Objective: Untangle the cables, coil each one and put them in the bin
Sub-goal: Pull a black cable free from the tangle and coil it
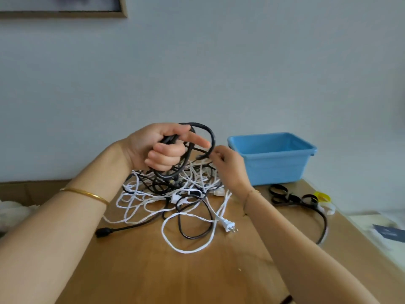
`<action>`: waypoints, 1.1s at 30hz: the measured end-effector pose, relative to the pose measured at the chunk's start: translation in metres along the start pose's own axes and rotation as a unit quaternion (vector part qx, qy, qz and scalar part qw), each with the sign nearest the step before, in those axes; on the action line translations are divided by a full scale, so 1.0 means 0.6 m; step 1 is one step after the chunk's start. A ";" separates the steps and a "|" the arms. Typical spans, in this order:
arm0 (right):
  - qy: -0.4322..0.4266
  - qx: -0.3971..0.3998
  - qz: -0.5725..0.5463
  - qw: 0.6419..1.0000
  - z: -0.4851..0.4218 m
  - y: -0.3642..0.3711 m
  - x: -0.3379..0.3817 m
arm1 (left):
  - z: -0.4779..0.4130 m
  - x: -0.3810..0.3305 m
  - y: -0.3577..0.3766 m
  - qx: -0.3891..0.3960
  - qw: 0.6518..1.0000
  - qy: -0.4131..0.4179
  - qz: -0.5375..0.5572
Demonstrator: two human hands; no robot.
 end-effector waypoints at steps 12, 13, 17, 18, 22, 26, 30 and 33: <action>0.000 0.052 -0.057 0.997 0.032 0.012 -0.017 | -0.097 -0.003 -0.028 -0.250 0.944 0.215 0.034; -0.003 0.060 -0.051 0.997 0.032 0.016 -0.017 | -0.099 -0.003 -0.029 -0.280 0.929 0.238 0.045; 0.007 0.096 -0.029 0.995 0.030 0.035 -0.021 | -0.094 -0.005 -0.037 -0.334 0.886 0.304 0.107; 0.014 0.109 -0.039 0.993 0.031 0.040 -0.020 | -0.091 -0.006 -0.038 -0.340 0.877 0.319 0.118; 0.041 0.186 -0.133 0.973 0.037 0.062 -0.011 | -0.068 -0.008 -0.052 -0.367 0.838 0.377 0.144; 0.045 0.241 -0.226 0.943 0.048 0.077 0.004 | -0.047 -0.004 -0.058 -0.390 0.810 0.416 0.140; 0.045 0.294 -0.290 0.910 0.056 0.088 0.008 | -0.032 -0.002 -0.059 -0.368 0.802 0.439 0.168; 0.059 0.324 -0.341 0.881 0.059 0.096 0.006 | -0.021 -0.003 -0.052 -0.333 0.802 0.448 0.212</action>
Point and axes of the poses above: each hand's wrist, its own z-axis away from the middle knuckle, its own y-axis out of the palm, x = y × z, the point moved 2 cm from there along -z, towards the middle knuckle, and after that the axes turned 9 degrees about x, right-handed, at the moved point
